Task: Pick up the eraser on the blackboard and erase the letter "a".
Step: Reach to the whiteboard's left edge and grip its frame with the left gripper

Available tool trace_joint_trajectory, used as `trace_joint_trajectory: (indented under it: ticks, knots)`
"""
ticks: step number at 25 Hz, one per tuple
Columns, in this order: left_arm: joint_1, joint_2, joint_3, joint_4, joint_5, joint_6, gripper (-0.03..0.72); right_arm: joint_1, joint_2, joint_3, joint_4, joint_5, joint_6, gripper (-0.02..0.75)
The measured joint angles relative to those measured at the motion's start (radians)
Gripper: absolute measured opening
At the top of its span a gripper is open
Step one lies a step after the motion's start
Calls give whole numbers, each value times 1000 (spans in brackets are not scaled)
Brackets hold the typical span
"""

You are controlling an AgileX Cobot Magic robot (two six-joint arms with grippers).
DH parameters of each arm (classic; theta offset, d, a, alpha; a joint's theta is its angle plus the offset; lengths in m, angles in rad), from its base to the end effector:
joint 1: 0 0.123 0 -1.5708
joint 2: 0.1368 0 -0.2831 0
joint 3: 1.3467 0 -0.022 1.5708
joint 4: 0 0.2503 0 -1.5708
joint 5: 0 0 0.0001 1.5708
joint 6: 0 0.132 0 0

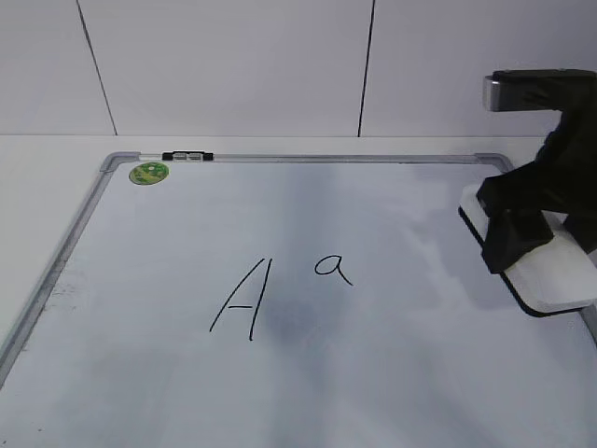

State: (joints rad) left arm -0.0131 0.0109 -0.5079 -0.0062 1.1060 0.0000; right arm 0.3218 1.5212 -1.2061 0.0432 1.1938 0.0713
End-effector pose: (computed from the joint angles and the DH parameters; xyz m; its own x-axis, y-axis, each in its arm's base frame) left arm 0.0310 -0.0011 0.2552 -0.4984 0.0037 -0.8670 0.0165 0.9999 -0.0052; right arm 0.2763 0.0977 0.2395 -0.9625 -0.2292 -0.1449 -0.2388 0.9697 0.0525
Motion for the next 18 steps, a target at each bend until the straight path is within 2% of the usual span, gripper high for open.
trace_joint_trajectory:
  ticks: [11,18]
  knots:
    - [0,0,0,-22,0,0,235,119,135,-99,-14,26,-2,561]
    - [0,87,0,-33,0,0,236,145,177,-111,-19,26,-2,561]
